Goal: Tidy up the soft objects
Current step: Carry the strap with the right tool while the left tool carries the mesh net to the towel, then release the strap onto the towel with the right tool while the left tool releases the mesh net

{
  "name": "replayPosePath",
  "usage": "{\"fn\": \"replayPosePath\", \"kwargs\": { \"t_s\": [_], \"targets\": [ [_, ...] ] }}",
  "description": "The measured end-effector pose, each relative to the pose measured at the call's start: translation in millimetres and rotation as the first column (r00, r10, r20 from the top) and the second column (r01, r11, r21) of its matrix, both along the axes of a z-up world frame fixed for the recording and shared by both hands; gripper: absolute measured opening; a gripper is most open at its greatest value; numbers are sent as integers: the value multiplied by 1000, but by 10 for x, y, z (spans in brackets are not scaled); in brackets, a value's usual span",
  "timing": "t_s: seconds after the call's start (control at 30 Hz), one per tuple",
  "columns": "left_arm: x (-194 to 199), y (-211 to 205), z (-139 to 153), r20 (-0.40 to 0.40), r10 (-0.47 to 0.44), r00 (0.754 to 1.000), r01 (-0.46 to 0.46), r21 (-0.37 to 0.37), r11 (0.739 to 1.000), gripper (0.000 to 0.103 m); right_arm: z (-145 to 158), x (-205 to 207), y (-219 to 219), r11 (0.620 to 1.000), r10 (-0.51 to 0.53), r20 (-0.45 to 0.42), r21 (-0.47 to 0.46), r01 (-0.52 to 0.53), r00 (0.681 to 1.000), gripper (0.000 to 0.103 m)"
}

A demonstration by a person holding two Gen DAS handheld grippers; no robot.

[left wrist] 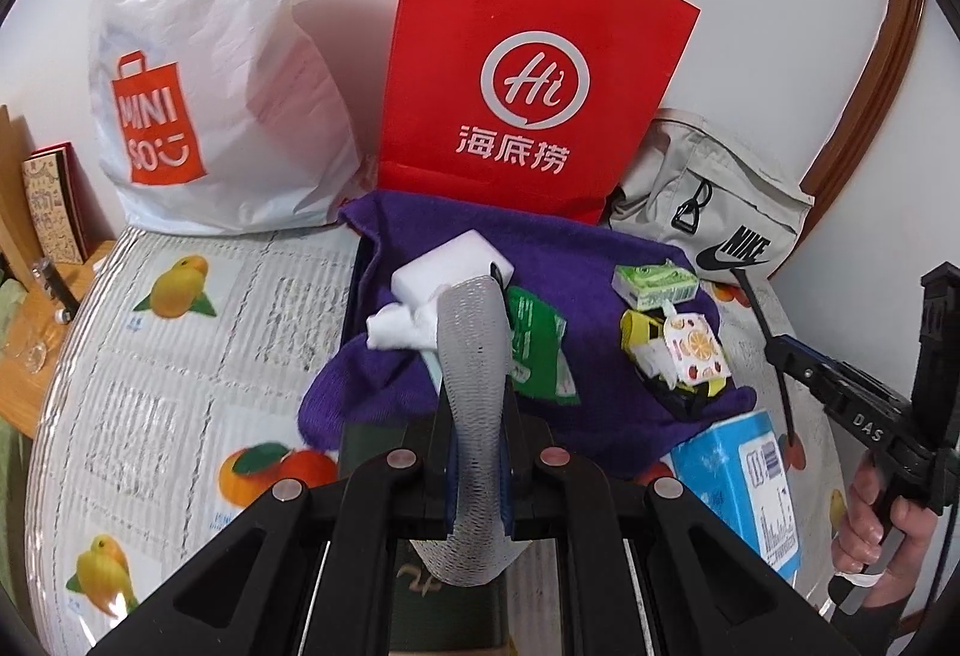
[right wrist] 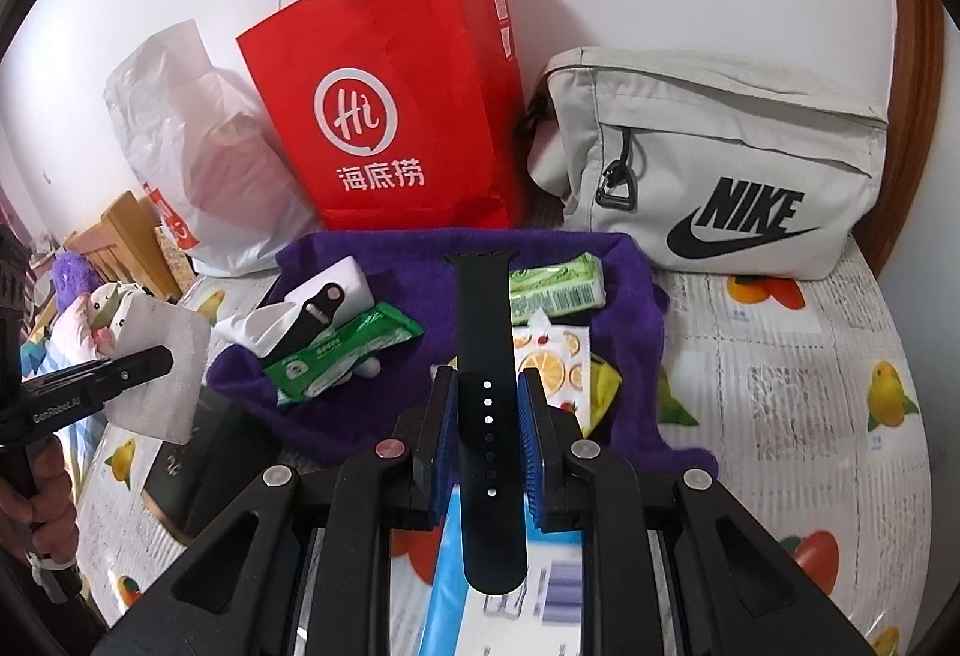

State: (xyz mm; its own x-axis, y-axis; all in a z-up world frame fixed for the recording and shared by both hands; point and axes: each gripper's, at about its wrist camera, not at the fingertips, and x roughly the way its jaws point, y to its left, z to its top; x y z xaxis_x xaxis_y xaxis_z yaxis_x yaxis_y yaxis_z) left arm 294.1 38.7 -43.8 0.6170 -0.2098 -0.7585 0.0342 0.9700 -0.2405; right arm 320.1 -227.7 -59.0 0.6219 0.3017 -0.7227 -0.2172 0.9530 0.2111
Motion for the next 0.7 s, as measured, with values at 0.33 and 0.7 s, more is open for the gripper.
{"fn": "replayPosePath", "kwargs": {
  "t_s": [0.33,0.7],
  "targets": [
    [256,-41,-51,3,-16,1000,16,-2,1000,10,-253,519,36,1000,6,-70,-24,-7,998,20],
    [492,-153,-153,-9,-52,999,52,-29,998,10,-586,802,-9,997,-34,-167,-70,22,985,21]
  ]
}}
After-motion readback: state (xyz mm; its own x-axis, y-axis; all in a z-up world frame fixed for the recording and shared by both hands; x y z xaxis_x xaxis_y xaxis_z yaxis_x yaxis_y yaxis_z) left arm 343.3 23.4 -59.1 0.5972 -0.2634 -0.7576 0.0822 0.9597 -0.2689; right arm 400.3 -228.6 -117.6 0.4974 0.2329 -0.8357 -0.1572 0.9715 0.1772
